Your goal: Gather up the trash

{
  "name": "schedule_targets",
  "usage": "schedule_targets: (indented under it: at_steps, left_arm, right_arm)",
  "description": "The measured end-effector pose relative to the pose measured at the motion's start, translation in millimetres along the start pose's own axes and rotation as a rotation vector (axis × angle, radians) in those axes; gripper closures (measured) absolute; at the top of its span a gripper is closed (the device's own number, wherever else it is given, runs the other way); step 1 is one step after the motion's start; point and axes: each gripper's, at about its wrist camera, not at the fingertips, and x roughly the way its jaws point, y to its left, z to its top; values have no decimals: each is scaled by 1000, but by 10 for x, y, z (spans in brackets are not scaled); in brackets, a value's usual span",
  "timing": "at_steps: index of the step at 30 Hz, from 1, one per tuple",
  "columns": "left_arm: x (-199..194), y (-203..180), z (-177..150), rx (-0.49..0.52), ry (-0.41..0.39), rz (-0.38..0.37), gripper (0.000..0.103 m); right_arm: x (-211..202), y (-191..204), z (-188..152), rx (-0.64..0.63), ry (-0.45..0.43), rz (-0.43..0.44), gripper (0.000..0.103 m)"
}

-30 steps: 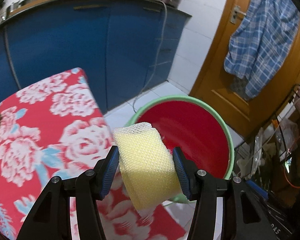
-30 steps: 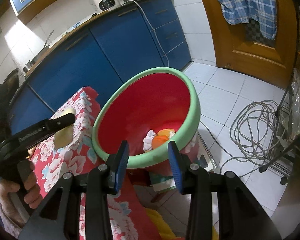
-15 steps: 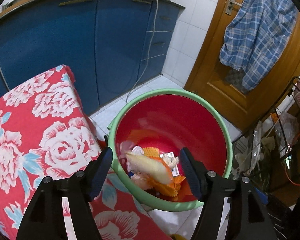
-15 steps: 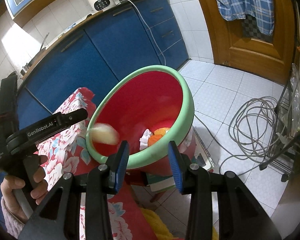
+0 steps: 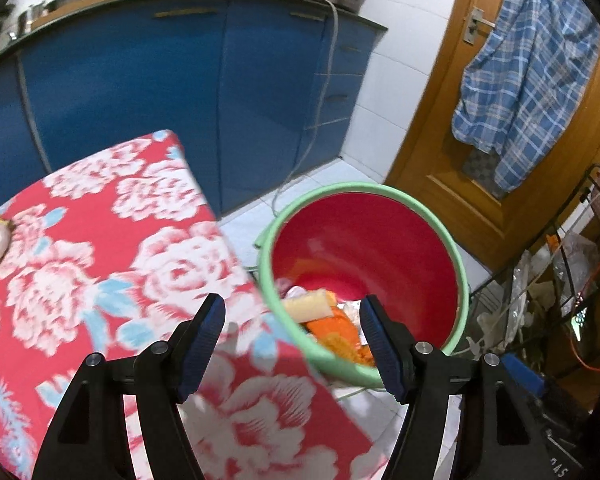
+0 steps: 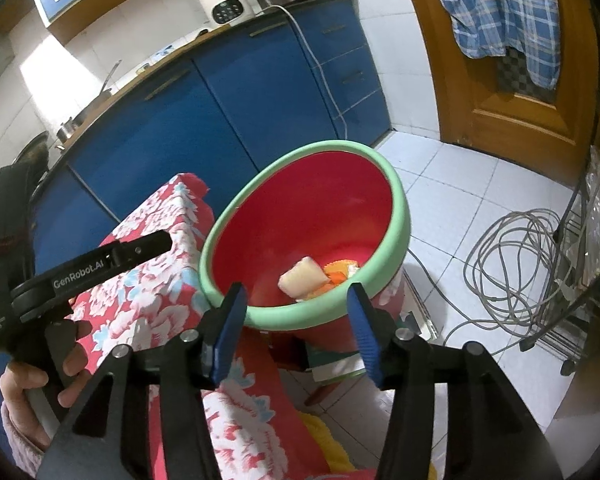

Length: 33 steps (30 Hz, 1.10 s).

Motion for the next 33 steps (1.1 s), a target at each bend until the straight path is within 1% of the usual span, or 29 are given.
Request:
schedule_targets:
  at_steps: [1, 3, 7, 14, 18, 22, 33]
  left_arm:
    - [-52, 45, -27, -7, -5, 11, 32]
    - [-147, 132, -73, -21, -11, 37, 32]
    - [-331, 308, -164, -57, -24, 85, 31]
    - [-677, 634, -365, -112, -49, 181, 30]
    - [-890, 793, -469, -150, -66, 210, 30]
    - [-1108, 916, -573, -168, -97, 249, 29]
    - [-1556, 1086, -818, -197, -147, 328, 27]
  right_arm:
    - [-18, 42, -9, -8, -2, 5, 44]
    - [-44, 114, -26, -22, -4, 9, 38]
    - [-98, 253, -67, -52, -6, 21, 35]
    - [-181, 545, -149, -108, -10, 43, 27]
    - [-226, 713, -206, -139, -11, 57, 26]
    - [-280, 868, -267, -169, -15, 71, 22]
    - [-469, 1219, -432, -244, -29, 113, 19]
